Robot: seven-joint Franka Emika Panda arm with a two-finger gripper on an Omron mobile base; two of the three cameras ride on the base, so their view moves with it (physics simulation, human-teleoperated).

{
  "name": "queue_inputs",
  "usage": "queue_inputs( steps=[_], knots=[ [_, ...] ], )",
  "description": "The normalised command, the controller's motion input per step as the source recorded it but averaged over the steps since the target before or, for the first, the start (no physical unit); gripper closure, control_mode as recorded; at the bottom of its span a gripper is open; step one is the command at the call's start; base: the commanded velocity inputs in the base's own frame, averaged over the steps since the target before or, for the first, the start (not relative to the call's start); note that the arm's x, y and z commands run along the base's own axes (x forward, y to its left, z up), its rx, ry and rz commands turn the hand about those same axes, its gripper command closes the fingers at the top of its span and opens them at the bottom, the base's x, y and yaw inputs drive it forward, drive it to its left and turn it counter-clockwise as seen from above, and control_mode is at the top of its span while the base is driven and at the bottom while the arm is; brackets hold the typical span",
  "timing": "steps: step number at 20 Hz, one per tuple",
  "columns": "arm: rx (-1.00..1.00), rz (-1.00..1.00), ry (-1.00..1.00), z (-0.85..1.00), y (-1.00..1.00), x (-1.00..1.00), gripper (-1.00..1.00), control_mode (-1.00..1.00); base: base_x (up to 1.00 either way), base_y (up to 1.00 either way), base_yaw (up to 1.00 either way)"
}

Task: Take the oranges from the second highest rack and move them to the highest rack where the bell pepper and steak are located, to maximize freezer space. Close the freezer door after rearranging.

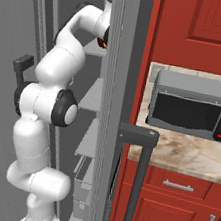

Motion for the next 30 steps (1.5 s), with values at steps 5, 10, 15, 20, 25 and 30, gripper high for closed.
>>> queue_inputs(
  steps=[5, 10, 15, 20, 25, 30],
  knots=[
    [0.0, 0.01, -0.03, 0.1, 0.0, -0.49, -1.0, -1.0, 0.0, 0.0, 0.0],
    [-0.03, 0.0, 0.0, 0.0, 0.0, -1.0, -1.0, -1.0, 0.0, 0.0, 0.0],
    [-0.07, 0.0, 0.04, -0.24, 0.05, -1.0, -1.0, -1.0, 0.0, 0.0, 0.0],
    [-0.07, 0.01, 0.08, -0.45, 0.16, -1.0, -1.0, -1.0, 0.0, 0.0, 0.0],
    [-0.06, 0.01, 0.22, -0.47, 0.06, -0.82, -1.0, -1.0, 0.0, 0.0, 0.0],
    [-0.02, 0.0, 0.4, -0.51, 0.0, -0.18, -1.0, -1.0, 0.0, 0.0, 0.0]
  ],
)
